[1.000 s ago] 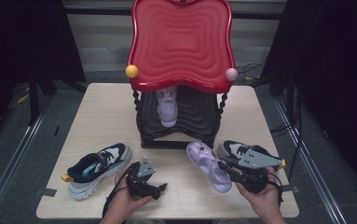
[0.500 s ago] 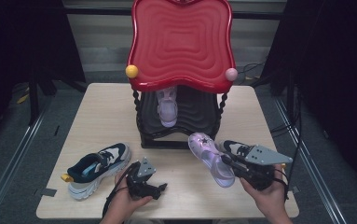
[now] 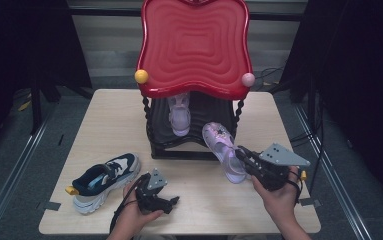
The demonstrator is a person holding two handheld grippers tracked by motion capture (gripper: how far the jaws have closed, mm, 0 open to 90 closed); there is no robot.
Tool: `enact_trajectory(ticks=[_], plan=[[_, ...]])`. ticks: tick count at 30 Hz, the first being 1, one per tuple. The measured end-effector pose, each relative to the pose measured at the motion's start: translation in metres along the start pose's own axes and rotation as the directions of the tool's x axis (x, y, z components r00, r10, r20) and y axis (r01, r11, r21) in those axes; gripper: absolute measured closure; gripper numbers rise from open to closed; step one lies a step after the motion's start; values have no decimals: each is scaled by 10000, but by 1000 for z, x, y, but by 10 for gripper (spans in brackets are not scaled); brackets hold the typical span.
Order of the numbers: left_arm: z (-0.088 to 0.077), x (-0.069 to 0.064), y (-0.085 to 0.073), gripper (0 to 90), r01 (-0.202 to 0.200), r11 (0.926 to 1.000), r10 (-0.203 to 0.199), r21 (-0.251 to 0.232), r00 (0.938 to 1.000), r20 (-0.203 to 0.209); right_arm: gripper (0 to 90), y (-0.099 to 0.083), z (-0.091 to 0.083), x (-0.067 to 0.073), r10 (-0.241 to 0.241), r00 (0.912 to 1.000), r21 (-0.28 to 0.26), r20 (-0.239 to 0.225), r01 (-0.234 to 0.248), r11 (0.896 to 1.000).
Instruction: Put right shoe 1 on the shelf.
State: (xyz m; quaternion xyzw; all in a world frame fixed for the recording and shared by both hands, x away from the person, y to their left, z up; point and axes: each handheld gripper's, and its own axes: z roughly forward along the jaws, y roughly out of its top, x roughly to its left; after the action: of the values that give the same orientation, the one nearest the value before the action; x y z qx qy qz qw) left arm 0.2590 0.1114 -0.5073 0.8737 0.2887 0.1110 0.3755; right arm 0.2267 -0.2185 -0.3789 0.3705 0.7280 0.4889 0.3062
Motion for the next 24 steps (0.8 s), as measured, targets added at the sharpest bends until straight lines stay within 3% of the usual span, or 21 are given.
enact_trajectory(ticks=[11,24], plan=[[0,0,0,134,7,10000,-7,-4,10000,5,827,10,22,7,-120,9962,-579,864,170,9982],[0,0,0,133,8,10000,-8,-4,10000,4,828,19,50,13,133,9789,-870,2037,46,9962]])
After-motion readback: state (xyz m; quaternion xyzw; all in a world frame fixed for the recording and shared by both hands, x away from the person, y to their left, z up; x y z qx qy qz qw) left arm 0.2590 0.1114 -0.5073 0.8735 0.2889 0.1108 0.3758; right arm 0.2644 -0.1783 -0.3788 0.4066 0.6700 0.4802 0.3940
